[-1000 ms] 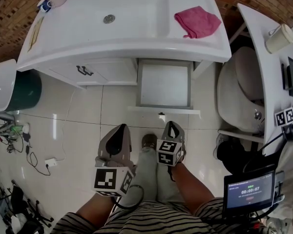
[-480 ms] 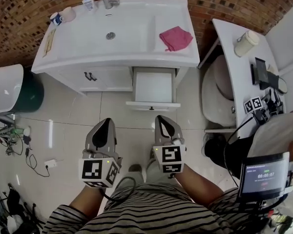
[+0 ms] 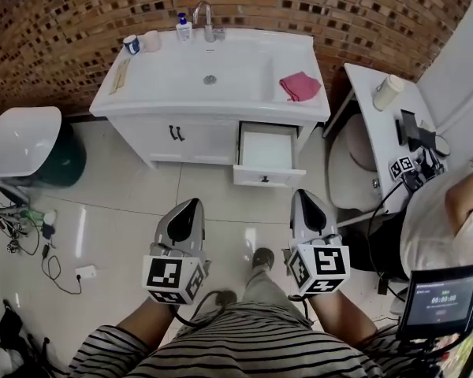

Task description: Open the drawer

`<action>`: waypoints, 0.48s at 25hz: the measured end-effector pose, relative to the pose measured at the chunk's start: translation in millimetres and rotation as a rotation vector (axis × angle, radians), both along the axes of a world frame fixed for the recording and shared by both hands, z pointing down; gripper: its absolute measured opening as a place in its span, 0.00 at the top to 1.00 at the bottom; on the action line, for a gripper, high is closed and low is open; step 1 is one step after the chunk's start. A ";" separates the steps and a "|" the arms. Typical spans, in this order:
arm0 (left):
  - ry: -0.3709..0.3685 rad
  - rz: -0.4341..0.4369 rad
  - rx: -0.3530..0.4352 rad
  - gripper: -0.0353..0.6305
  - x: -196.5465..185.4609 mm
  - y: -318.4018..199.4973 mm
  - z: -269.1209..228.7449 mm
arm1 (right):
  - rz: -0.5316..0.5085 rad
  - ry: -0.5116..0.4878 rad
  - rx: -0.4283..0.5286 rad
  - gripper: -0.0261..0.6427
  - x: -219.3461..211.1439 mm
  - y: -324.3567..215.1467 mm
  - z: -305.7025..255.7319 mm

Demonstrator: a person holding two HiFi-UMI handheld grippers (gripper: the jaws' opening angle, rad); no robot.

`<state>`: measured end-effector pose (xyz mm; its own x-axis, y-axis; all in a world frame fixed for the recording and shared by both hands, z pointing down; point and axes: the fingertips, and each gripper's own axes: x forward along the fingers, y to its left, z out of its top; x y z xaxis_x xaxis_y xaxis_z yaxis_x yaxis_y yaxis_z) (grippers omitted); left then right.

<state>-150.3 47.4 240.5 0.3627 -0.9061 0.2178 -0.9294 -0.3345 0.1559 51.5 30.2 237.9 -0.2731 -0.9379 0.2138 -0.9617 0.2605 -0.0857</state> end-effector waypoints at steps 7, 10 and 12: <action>-0.003 0.044 0.044 0.92 -24.8 66.9 -20.5 | 0.043 0.001 0.065 0.96 -24.6 87.0 -42.1; 0.008 0.036 0.063 0.92 -29.4 90.4 -32.7 | 0.042 -0.006 0.065 0.96 -35.8 116.5 -49.2; 0.019 0.027 0.072 0.92 -29.0 101.5 -39.8 | 0.036 -0.015 0.064 0.96 -41.0 130.2 -54.0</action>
<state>-179.4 149.0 200.7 0.3903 -0.9092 0.1449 -0.9171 -0.3701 0.1479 10.5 160.4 183.9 -0.2420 -0.9587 0.1496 -0.9692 0.2314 -0.0845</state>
